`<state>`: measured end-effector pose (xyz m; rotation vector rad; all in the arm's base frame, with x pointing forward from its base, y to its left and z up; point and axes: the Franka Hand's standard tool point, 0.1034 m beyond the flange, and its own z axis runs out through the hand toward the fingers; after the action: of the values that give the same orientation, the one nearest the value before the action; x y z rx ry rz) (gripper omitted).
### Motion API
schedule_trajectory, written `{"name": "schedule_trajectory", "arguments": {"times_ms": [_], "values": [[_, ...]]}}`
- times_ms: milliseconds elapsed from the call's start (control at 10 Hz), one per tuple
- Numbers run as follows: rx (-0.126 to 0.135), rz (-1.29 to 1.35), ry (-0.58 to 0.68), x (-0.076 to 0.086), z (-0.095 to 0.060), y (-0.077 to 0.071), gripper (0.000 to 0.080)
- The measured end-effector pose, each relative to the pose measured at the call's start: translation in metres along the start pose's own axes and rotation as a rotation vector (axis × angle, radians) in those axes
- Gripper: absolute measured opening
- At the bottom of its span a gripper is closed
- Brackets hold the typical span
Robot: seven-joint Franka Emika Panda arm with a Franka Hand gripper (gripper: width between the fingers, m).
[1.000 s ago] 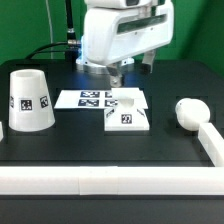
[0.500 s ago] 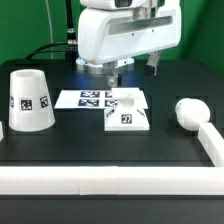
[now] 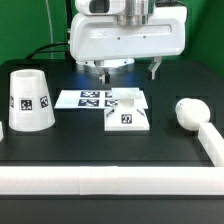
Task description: Assemble lamp
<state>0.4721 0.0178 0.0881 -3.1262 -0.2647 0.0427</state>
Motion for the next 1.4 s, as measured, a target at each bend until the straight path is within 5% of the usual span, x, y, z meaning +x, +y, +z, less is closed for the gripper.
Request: {"name": "schedule_trajectory", "arguments": {"times_ms": [300, 1400], "values": [[0.021, 0.167, 0.000, 0.000, 0.001, -0.004, 0.0700], [0.024, 0.073, -0.011, -0.019, 0.041, 0.003, 0.0700]]}}
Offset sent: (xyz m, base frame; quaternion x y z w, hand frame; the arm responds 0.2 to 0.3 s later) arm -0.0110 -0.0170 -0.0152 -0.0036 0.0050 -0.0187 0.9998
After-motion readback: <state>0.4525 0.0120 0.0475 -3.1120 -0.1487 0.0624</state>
